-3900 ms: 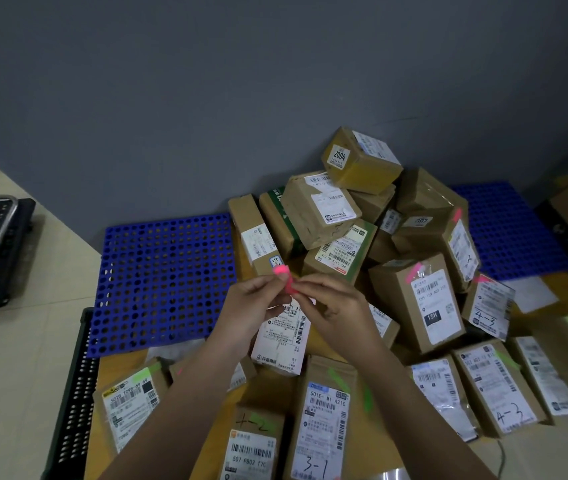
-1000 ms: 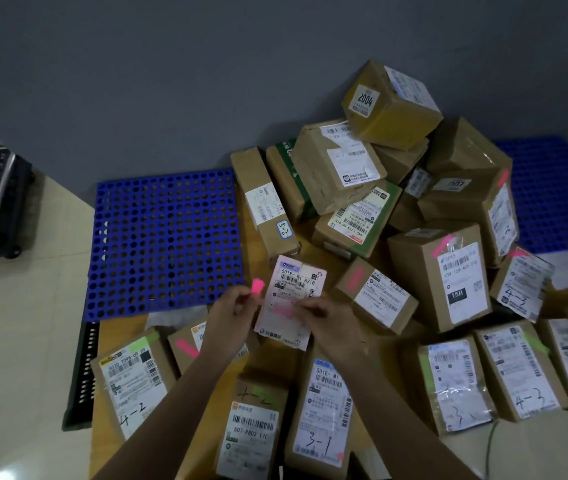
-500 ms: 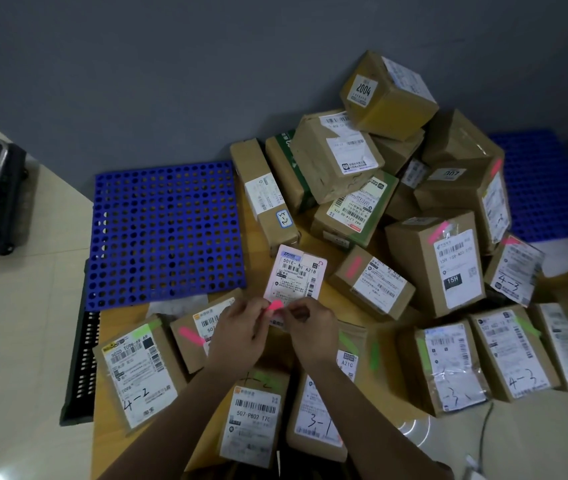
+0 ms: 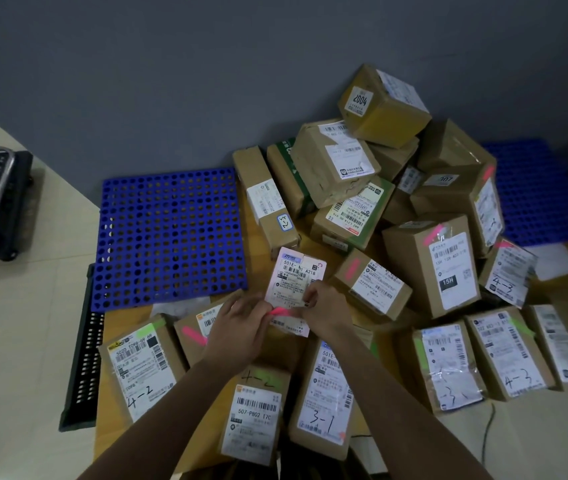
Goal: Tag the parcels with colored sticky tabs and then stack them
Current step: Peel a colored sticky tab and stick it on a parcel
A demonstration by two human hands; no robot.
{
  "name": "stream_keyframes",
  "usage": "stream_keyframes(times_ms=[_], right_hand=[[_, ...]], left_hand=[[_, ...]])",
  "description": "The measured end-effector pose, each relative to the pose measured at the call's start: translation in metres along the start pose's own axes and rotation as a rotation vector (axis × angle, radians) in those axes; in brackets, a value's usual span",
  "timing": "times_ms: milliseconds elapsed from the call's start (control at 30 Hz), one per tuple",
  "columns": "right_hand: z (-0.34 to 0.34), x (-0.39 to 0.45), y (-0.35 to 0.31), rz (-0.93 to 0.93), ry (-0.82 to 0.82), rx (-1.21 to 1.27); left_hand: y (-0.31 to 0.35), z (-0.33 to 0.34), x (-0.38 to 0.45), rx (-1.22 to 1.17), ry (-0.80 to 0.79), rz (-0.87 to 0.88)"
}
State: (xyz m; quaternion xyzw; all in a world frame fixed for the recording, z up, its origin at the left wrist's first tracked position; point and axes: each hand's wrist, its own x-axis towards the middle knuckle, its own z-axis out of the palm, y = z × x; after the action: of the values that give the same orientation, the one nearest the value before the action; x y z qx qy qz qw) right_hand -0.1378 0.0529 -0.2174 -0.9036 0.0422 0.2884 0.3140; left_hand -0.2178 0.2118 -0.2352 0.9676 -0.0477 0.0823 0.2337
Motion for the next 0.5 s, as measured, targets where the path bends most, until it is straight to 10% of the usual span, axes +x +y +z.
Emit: stream_keyframes(times_ms=[500], right_hand=[[-0.024,-0.026,0.016,-0.142,-0.01,0.332]], left_hand=[[0.034,-0.022,0.028,-0.446,-0.274,-0.453]])
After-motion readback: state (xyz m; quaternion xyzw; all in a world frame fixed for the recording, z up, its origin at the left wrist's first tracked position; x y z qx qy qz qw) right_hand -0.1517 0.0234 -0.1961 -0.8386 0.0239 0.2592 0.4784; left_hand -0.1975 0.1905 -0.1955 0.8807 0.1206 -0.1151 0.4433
